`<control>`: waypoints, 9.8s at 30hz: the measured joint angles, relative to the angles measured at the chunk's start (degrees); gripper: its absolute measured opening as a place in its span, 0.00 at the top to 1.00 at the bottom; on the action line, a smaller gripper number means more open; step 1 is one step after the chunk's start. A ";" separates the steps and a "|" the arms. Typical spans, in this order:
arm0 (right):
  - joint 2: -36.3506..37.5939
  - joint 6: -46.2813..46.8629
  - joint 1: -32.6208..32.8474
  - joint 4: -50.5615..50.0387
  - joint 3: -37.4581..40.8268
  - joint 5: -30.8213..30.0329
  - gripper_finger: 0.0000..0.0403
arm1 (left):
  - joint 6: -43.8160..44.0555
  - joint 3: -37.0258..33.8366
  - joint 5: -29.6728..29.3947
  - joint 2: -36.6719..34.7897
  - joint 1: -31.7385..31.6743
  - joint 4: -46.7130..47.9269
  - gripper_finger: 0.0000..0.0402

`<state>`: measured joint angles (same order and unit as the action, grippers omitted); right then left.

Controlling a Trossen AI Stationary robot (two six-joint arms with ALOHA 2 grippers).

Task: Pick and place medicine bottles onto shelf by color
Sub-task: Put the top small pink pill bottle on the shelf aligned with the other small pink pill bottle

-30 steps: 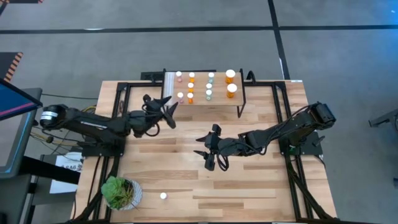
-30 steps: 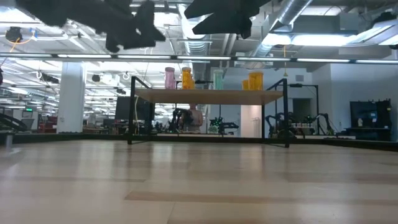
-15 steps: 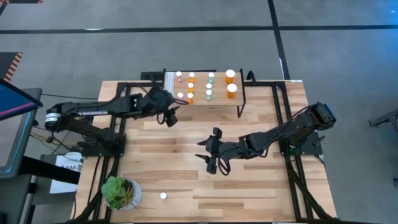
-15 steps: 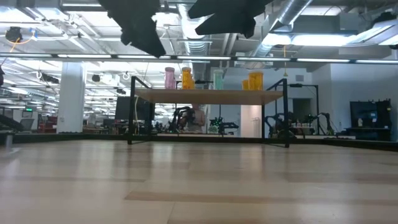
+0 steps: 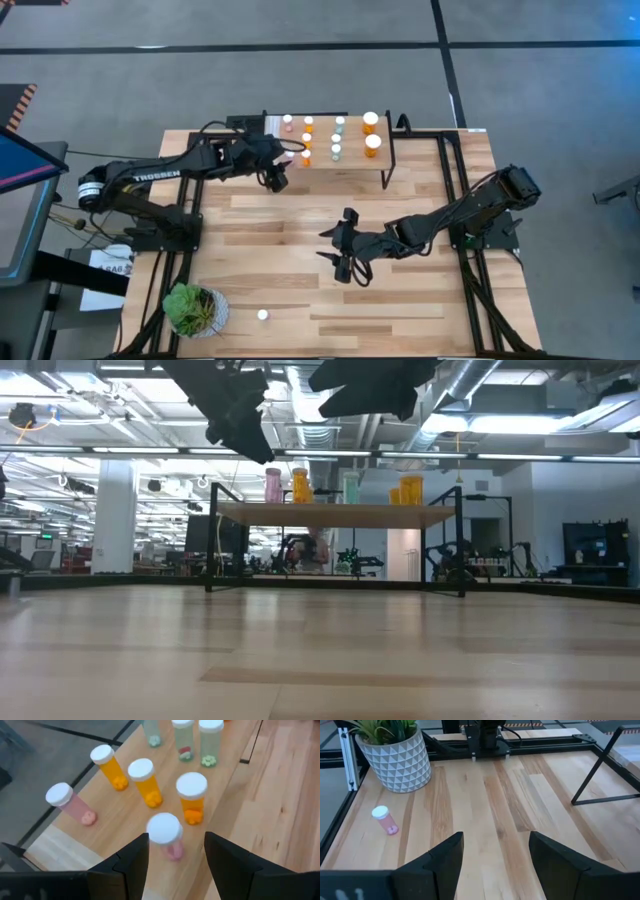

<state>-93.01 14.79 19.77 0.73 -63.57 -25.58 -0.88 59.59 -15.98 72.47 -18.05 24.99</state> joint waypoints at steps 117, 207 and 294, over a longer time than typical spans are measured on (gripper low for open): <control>-12.66 16.78 6.59 8.21 8.77 -10.17 0.63 | -1.84 -9.95 1.05 23.37 35.91 -35.98 0.42; 1.71 -18.00 3.49 70.39 28.89 -2.26 0.36 | 0.93 -41.14 11.98 -2.70 31.28 -92.87 0.81; 1.88 -14.62 2.56 46.45 20.65 -12.00 0.75 | 0.93 -24.22 -3.55 6.37 34.93 -69.65 0.49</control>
<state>-91.13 0.17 22.33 47.18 -42.92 -37.58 0.05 35.38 -19.53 78.83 16.88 -44.67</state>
